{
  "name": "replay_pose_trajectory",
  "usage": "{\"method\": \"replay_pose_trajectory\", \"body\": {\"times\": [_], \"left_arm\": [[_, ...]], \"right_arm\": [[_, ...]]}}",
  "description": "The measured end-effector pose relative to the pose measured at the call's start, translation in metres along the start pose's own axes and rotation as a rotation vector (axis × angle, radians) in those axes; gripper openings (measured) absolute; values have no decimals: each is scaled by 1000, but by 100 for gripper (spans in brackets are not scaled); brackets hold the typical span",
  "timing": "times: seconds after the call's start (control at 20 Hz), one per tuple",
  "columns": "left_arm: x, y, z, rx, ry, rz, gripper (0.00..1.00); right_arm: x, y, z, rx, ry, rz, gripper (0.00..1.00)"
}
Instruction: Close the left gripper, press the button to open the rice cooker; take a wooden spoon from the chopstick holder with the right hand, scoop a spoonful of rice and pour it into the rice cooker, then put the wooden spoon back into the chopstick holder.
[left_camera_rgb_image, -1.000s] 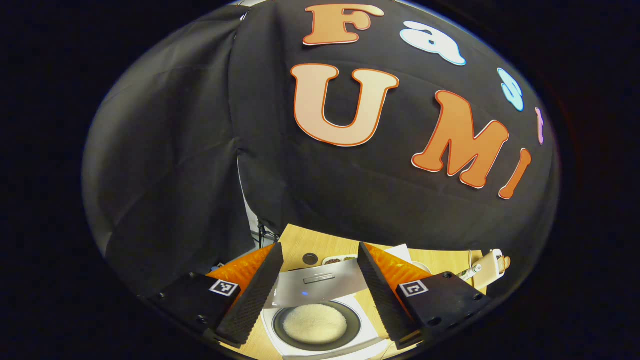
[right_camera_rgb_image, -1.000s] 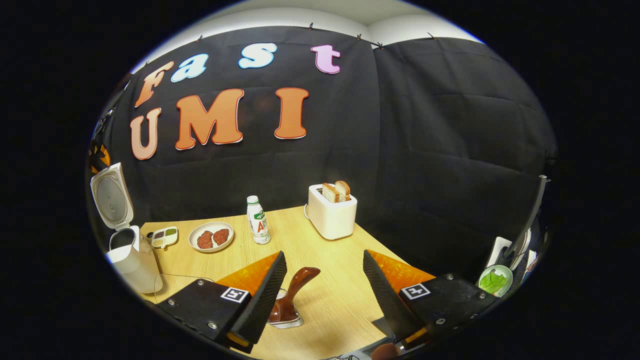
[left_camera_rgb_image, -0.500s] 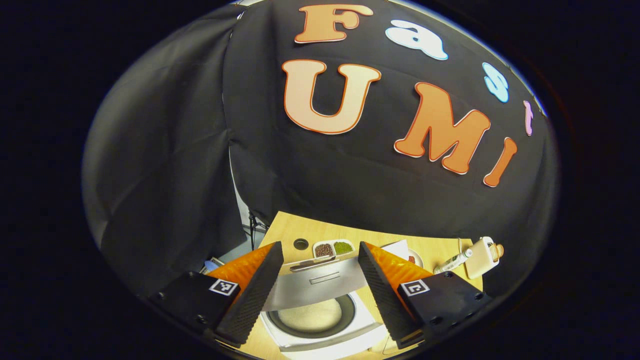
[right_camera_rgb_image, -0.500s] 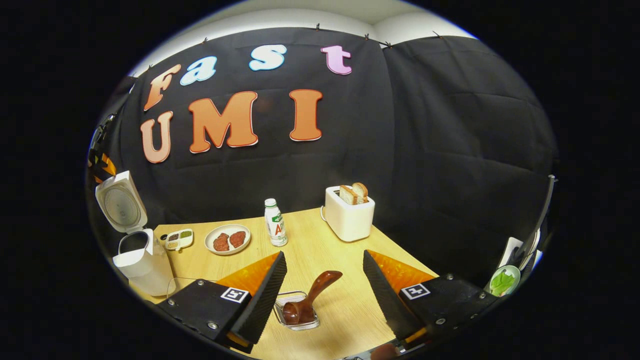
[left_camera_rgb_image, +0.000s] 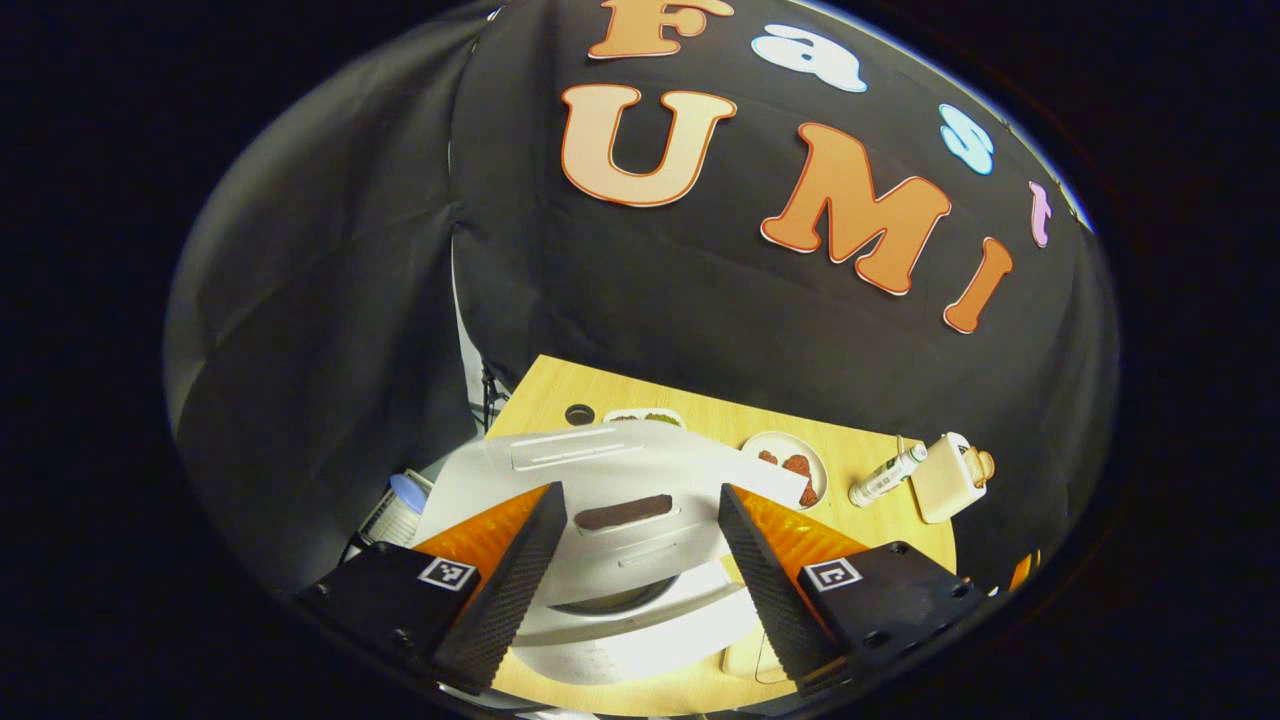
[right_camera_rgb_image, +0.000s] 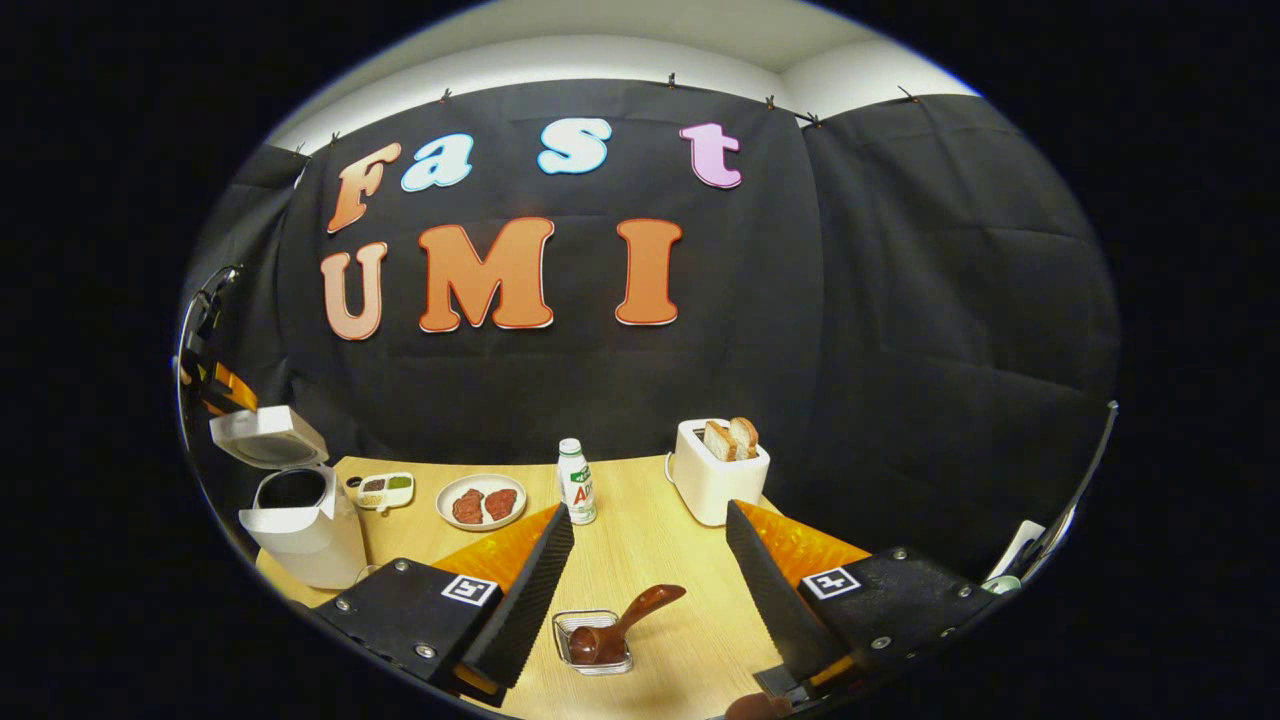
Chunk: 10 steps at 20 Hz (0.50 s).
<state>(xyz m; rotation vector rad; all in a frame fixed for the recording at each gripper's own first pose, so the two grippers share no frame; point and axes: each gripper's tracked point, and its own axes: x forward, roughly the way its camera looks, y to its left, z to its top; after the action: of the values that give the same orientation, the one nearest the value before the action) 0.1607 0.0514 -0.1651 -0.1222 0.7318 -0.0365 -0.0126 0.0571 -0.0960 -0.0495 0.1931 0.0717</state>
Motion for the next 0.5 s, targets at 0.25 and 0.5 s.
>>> {"method": "replay_pose_trajectory", "body": {"times": [0.25,0.5], "left_arm": [[9,4,-55,-48,59,23,100],[29,7,-98,-73,121,57,100]], "right_arm": [[-10,-7,26,-37,-51,16,95],[-8,-18,24,-34,-48,17,95]]}}
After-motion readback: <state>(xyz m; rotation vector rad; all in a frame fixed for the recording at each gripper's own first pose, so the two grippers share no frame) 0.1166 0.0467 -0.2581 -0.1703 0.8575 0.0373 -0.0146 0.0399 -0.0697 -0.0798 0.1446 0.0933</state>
